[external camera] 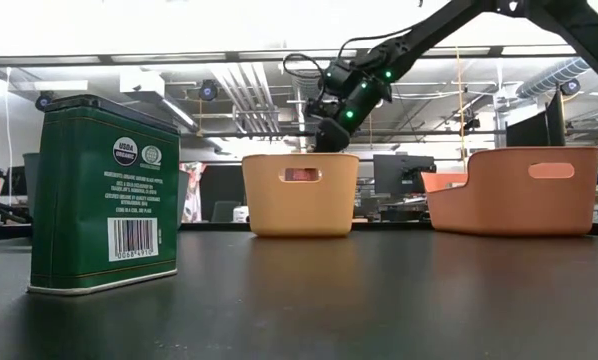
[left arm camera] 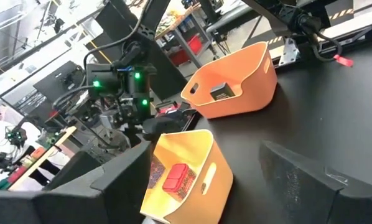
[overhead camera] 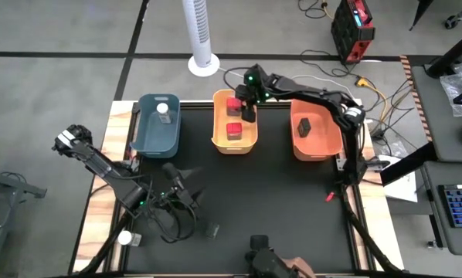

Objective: Sort spices by type
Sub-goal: Put the red seasoning can into the yellow bin

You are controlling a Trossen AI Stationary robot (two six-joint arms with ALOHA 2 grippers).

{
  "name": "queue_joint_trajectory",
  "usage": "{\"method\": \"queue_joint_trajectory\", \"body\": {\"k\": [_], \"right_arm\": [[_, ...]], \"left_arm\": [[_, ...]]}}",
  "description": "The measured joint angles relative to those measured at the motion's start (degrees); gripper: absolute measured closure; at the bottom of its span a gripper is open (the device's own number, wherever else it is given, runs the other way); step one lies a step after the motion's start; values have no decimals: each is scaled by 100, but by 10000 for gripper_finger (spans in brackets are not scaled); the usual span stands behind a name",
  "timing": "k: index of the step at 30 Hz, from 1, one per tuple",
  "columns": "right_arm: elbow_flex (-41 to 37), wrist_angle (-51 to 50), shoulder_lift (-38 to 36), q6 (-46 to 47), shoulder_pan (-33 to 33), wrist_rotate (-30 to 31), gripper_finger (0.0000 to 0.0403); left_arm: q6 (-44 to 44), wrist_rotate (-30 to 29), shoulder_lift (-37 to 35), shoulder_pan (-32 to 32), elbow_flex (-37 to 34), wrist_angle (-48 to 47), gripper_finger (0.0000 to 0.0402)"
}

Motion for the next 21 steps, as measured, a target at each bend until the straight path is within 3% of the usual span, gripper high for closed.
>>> {"method": "queue_joint_trajectory", "body": {"k": [21], "right_arm": [[-348, 389, 13, -311, -32, 2, 197]], "left_arm": [[-107, 0, -2, 4, 0, -40, 123]]}}
